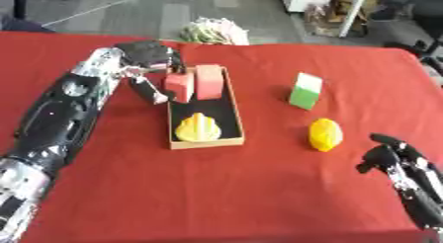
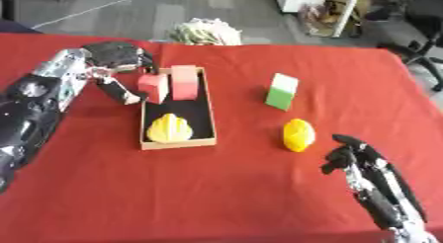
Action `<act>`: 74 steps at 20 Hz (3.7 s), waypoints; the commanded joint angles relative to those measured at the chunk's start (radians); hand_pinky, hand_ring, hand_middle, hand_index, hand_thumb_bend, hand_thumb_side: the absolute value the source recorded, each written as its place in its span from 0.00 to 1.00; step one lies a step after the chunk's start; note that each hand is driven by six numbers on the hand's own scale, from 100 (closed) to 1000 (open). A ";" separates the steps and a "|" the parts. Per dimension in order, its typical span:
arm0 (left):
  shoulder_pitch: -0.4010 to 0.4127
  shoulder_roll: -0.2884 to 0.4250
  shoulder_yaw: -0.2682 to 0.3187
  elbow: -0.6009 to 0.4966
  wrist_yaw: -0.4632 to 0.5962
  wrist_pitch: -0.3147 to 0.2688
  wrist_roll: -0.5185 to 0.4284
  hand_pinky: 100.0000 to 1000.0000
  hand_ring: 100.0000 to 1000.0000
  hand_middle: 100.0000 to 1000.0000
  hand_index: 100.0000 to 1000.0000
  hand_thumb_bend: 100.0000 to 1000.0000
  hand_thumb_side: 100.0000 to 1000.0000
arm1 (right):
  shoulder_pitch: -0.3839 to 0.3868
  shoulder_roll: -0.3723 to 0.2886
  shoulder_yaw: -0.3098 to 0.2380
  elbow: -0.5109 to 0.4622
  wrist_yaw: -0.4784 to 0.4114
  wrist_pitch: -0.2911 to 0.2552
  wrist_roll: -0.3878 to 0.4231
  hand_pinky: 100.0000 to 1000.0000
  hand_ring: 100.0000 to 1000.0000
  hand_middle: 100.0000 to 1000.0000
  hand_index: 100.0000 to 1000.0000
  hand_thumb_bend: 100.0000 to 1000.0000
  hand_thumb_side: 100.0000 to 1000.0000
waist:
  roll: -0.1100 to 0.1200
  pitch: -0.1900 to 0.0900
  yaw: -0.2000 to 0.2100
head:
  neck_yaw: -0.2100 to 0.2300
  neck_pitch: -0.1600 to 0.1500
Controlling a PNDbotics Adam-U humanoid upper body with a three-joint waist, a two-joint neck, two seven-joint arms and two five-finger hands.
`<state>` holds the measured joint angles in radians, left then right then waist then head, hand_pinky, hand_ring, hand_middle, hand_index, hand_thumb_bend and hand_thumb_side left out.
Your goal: Pick up objects on the table and place them in the box.
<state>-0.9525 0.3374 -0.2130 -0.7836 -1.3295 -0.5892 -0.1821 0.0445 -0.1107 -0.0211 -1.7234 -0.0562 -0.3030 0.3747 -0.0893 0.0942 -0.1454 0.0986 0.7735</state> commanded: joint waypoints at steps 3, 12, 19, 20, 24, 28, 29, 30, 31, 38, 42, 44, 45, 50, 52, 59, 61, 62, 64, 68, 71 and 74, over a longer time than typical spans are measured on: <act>-0.015 -0.001 0.002 -0.009 -0.020 0.028 0.038 0.64 0.58 0.60 0.76 0.00 0.20 | -0.007 -0.014 0.001 -0.006 -0.009 -0.001 0.006 0.55 0.45 0.49 0.80 0.00 0.47 | 0.000 -0.018 -0.003 | 0.002 -0.004; -0.019 0.015 0.019 -0.008 -0.110 0.119 0.062 0.78 0.76 0.82 0.89 0.21 0.30 | -0.011 -0.015 0.001 -0.005 -0.010 0.000 0.007 0.55 0.45 0.49 0.80 0.00 0.47 | 0.003 -0.019 0.000 | 0.000 -0.004; -0.008 0.015 0.031 -0.003 -0.147 0.167 0.130 0.82 0.79 0.85 0.91 0.19 0.28 | -0.010 -0.016 0.001 -0.003 -0.011 -0.001 0.009 0.55 0.44 0.49 0.80 0.00 0.47 | 0.000 -0.022 0.002 | 0.000 -0.004; -0.005 0.020 0.037 -0.012 -0.129 0.170 0.142 0.81 0.78 0.84 0.90 0.14 0.25 | -0.009 -0.017 0.000 -0.003 -0.011 -0.002 0.009 0.55 0.44 0.49 0.80 0.00 0.47 | -0.001 -0.023 0.003 | -0.001 -0.004; 0.009 0.082 0.053 -0.110 0.075 0.162 0.161 0.78 0.73 0.77 0.88 0.00 0.16 | -0.008 -0.021 -0.008 -0.004 -0.009 -0.005 0.003 0.55 0.44 0.49 0.80 0.00 0.46 | 0.001 -0.023 0.012 | -0.010 -0.004; 0.052 0.196 0.048 -0.308 0.474 0.170 0.119 0.75 0.65 0.69 0.83 0.00 0.22 | -0.015 -0.033 -0.021 -0.008 -0.002 -0.011 -0.008 0.56 0.44 0.49 0.81 0.00 0.42 | 0.006 -0.023 0.028 | -0.021 -0.004; 0.076 0.226 0.045 -0.370 0.596 0.177 0.101 0.74 0.63 0.66 0.82 0.00 0.29 | -0.020 -0.040 -0.024 -0.009 -0.001 -0.014 -0.011 0.56 0.45 0.50 0.81 0.00 0.40 | 0.007 -0.023 0.033 | -0.026 -0.004; 0.110 0.258 0.042 -0.444 0.732 0.185 0.082 0.73 0.62 0.65 0.82 0.00 0.32 | -0.028 -0.054 -0.029 -0.011 0.001 -0.020 -0.014 0.56 0.45 0.50 0.81 0.00 0.38 | 0.007 -0.023 0.038 | -0.031 -0.004; 0.150 0.288 0.041 -0.521 0.863 0.198 0.061 0.73 0.60 0.63 0.81 0.00 0.37 | -0.039 -0.073 -0.035 -0.016 0.010 -0.032 -0.018 0.56 0.45 0.50 0.81 0.00 0.44 | 0.008 -0.023 0.043 | -0.035 -0.004; 0.483 0.385 0.094 -0.978 1.396 0.317 -0.065 0.71 0.57 0.59 0.80 0.00 0.50 | -0.128 -0.305 -0.021 0.018 0.033 -0.137 -0.020 0.59 0.48 0.54 0.84 0.00 0.24 | 0.004 -0.027 0.074 | -0.076 -0.004; 0.643 0.356 0.131 -1.082 1.461 0.383 -0.113 0.69 0.54 0.57 0.79 0.00 0.59 | -0.178 -0.450 0.021 0.084 0.086 -0.233 0.008 0.62 0.53 0.59 0.88 0.00 0.15 | 0.000 -0.027 0.090 | -0.100 -0.004; 0.705 0.329 0.145 -1.098 1.472 0.412 -0.129 0.68 0.53 0.56 0.79 0.00 0.66 | -0.206 -0.513 0.051 0.119 0.126 -0.279 0.029 0.66 0.59 0.64 0.91 0.00 0.11 | -0.001 -0.029 0.096 | -0.115 -0.004; 0.730 0.314 0.151 -1.103 1.475 0.425 -0.134 0.67 0.53 0.55 0.79 0.00 0.68 | -0.223 -0.542 0.067 0.136 0.150 -0.301 0.043 0.68 0.63 0.68 0.93 0.00 0.11 | -0.001 -0.031 0.099 | -0.123 -0.004; 0.804 0.258 0.165 -1.128 1.485 0.465 -0.154 0.67 0.52 0.54 0.79 0.00 0.73 | -0.330 -0.644 0.148 0.213 0.305 -0.402 0.108 0.76 0.77 0.80 0.97 0.00 0.14 | -0.006 -0.033 0.114 | -0.157 -0.004; 0.816 0.244 0.166 -1.135 1.486 0.476 -0.161 0.67 0.52 0.54 0.79 0.00 0.74 | -0.370 -0.658 0.181 0.248 0.362 -0.437 0.123 0.77 0.80 0.83 0.97 0.00 0.15 | -0.007 -0.033 0.120 | -0.171 -0.004; 0.828 0.213 0.159 -1.144 1.485 0.498 -0.190 0.67 0.51 0.54 0.79 0.00 0.77 | -0.468 -0.616 0.239 0.382 0.523 -0.512 0.141 0.79 0.83 0.85 0.98 0.00 0.18 | -0.006 -0.032 0.137 | -0.195 -0.004; 0.830 0.208 0.159 -1.144 1.481 0.500 -0.197 0.67 0.51 0.54 0.79 0.00 0.78 | -0.487 -0.598 0.242 0.418 0.564 -0.524 0.133 0.80 0.84 0.85 0.98 0.00 0.18 | -0.005 -0.031 0.141 | -0.196 -0.004; 0.831 0.205 0.158 -1.144 1.480 0.501 -0.200 0.67 0.51 0.54 0.79 0.00 0.78 | -0.495 -0.589 0.244 0.436 0.586 -0.530 0.128 0.80 0.84 0.85 0.98 0.00 0.18 | -0.005 -0.031 0.143 | -0.198 -0.004; 0.832 0.202 0.157 -1.144 1.477 0.502 -0.206 0.67 0.51 0.54 0.79 0.00 0.78 | -0.507 -0.574 0.246 0.469 0.625 -0.540 0.115 0.80 0.85 0.86 0.98 0.00 0.19 | -0.004 -0.031 0.145 | -0.200 -0.004; 0.834 0.196 0.155 -1.145 1.473 0.502 -0.215 0.67 0.51 0.54 0.79 0.00 0.78 | -0.525 -0.550 0.247 0.519 0.707 -0.556 0.089 0.81 0.86 0.86 0.98 0.00 0.20 | -0.003 -0.033 0.148 | -0.207 -0.004; 0.836 0.192 0.154 -1.145 1.470 0.501 -0.220 0.67 0.51 0.54 0.79 0.00 0.78 | -0.535 -0.535 0.244 0.554 0.777 -0.561 0.070 0.82 0.86 0.87 0.98 0.00 0.21 | -0.002 -0.034 0.148 | -0.211 -0.004; 0.837 0.189 0.152 -1.145 1.465 0.501 -0.226 0.67 0.51 0.54 0.79 0.00 0.79 | -0.544 -0.519 0.239 0.589 0.855 -0.562 0.049 0.82 0.87 0.87 0.97 0.00 0.23 | -0.001 -0.034 0.149 | -0.218 -0.004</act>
<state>-0.1109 0.5185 -0.0647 -1.9111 0.1378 -0.0867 -0.4030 -0.4810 -0.6116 0.2332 -1.1426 0.7668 -0.8033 0.3742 -0.0893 0.0865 0.0029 -0.1142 0.7735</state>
